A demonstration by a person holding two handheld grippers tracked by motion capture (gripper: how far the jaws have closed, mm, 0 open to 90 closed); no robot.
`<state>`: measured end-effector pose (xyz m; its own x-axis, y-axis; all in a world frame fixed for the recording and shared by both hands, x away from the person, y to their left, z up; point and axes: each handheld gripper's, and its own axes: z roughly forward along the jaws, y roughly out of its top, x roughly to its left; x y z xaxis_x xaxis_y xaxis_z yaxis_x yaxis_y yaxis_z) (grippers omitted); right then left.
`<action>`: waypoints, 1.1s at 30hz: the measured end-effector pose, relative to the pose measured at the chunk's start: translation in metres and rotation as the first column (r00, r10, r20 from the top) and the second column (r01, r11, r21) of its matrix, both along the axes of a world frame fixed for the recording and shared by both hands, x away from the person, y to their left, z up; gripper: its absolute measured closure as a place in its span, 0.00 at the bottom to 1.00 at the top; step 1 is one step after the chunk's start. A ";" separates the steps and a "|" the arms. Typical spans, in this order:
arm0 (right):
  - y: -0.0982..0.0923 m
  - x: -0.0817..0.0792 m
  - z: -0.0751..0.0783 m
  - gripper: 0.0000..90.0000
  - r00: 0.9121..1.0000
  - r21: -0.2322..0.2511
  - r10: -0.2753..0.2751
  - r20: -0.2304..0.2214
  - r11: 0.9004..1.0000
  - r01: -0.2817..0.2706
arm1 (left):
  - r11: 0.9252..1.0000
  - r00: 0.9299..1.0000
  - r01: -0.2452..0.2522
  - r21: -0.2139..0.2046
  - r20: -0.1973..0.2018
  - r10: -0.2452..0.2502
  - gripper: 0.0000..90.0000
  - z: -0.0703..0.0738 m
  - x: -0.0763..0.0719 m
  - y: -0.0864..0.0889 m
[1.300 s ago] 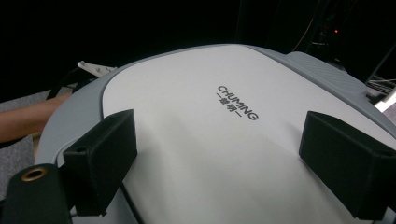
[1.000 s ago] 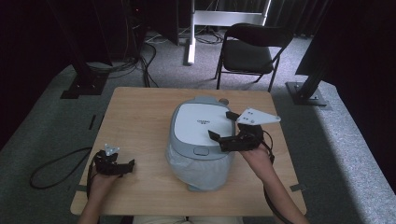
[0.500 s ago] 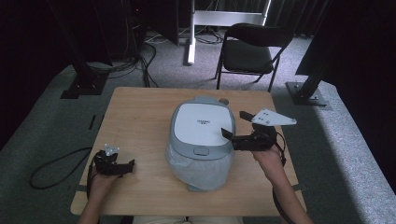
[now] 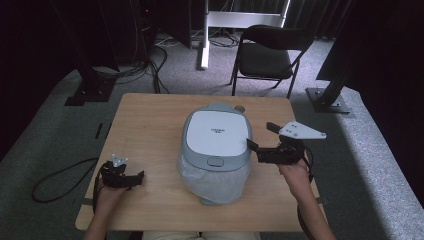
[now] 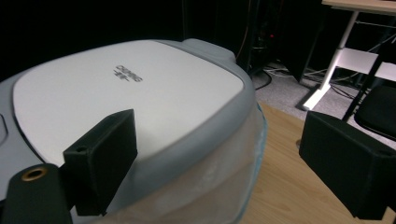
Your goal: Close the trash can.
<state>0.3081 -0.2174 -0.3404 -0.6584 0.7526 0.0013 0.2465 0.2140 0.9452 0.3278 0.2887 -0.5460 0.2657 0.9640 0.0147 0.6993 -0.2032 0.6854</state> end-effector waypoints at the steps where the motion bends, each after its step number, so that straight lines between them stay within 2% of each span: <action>1: -0.002 0.000 -0.001 0.12 1.000 -0.002 -0.007 0.001 1.000 0.007 | 1.000 1.000 0.000 0.000 0.000 0.000 0.02 0.000 0.000 0.000; 7: -0.012 -0.001 -0.006 0.12 0.999 -0.001 -0.032 -0.009 0.999 0.032 | 1.000 1.000 0.000 0.000 0.000 0.000 0.02 0.000 0.000 0.000; 15: -0.023 0.000 -0.022 0.12 0.996 0.000 -0.088 -0.030 0.996 0.088 | 1.000 1.000 -0.001 0.000 0.000 0.001 0.02 0.000 0.000 0.000; 16: -0.027 0.001 -0.029 0.12 0.993 -0.006 -0.108 -0.037 0.994 0.108 | 1.000 1.000 -0.001 0.000 0.000 0.001 0.02 0.000 0.000 0.000; 21: -0.033 0.003 -0.042 0.12 0.989 0.002 -0.132 -0.062 0.991 0.132 | 1.000 1.000 -0.001 0.000 0.000 0.001 0.02 0.000 0.000 0.000; 22: -0.036 0.005 -0.048 0.12 0.987 -0.001 -0.143 -0.072 0.990 0.143 | 1.000 1.000 0.000 0.000 -0.002 0.000 0.02 0.000 0.000 0.000; 29: -0.045 0.006 -0.068 0.12 0.978 -0.005 -0.187 -0.088 0.982 0.187 | 1.000 1.000 -0.001 -0.001 -0.002 0.001 0.02 0.000 0.000 0.000; 33: -0.050 0.008 -0.081 0.12 0.970 -0.011 -0.223 -0.093 0.975 0.223 | 1.000 1.000 -0.002 -0.001 -0.001 0.002 0.02 0.000 0.000 0.000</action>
<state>0.3156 -0.2673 -0.4216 -0.4708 0.8806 0.0548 0.3753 0.1437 0.9157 0.3276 0.2887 -0.5458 0.2640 0.9644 0.0136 0.7005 -0.2014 0.6847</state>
